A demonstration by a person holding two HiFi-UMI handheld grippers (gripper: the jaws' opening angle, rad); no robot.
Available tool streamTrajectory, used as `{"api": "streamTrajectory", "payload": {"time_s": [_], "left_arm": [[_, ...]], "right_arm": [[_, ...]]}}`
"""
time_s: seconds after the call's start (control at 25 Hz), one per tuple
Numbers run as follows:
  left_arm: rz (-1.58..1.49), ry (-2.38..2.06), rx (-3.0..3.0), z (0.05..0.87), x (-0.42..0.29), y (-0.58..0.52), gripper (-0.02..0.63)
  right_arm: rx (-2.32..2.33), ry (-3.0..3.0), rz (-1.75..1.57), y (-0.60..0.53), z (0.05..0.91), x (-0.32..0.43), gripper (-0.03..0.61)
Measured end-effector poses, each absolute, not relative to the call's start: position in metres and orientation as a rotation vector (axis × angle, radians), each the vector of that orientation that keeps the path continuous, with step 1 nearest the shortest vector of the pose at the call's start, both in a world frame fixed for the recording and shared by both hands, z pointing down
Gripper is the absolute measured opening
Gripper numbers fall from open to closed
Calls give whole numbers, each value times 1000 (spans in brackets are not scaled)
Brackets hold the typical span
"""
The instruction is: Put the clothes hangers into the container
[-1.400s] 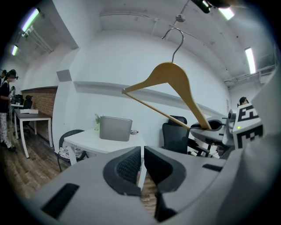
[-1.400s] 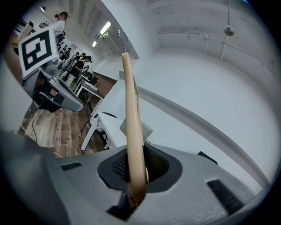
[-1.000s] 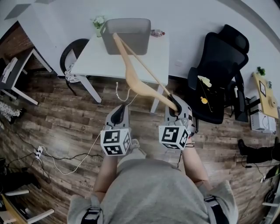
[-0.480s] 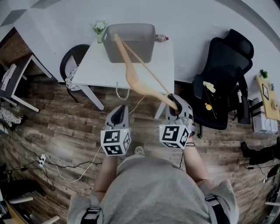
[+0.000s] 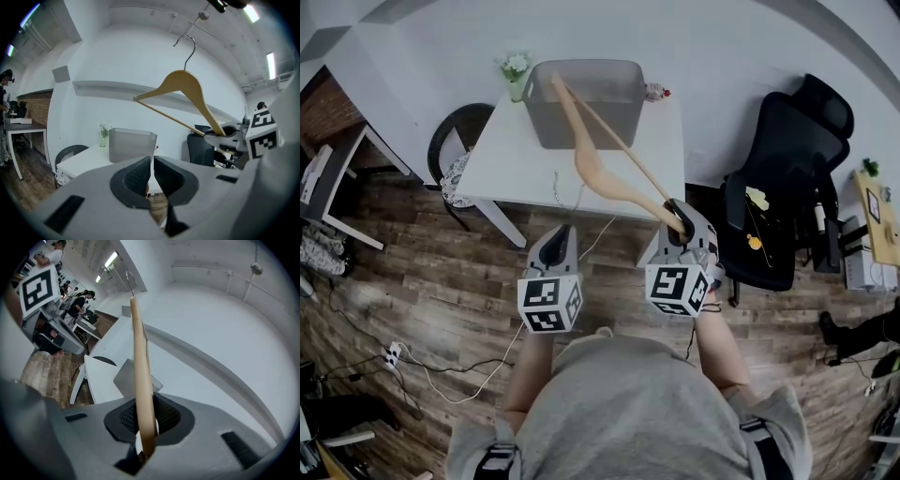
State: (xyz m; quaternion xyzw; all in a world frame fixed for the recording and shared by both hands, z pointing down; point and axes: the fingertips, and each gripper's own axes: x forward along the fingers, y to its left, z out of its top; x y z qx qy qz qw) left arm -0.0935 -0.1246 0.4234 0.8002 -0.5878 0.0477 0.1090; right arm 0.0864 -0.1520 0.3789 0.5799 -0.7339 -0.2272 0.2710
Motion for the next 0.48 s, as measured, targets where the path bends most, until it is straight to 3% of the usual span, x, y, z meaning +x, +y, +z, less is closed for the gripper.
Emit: {"api": "streamTrajectory", "payload": {"time_s": [0.48], "left_arm": [[172, -1720, 2342, 430, -111, -176, 21]], "right_arm": [[1517, -1950, -620, -216, 381, 74, 37]]}}
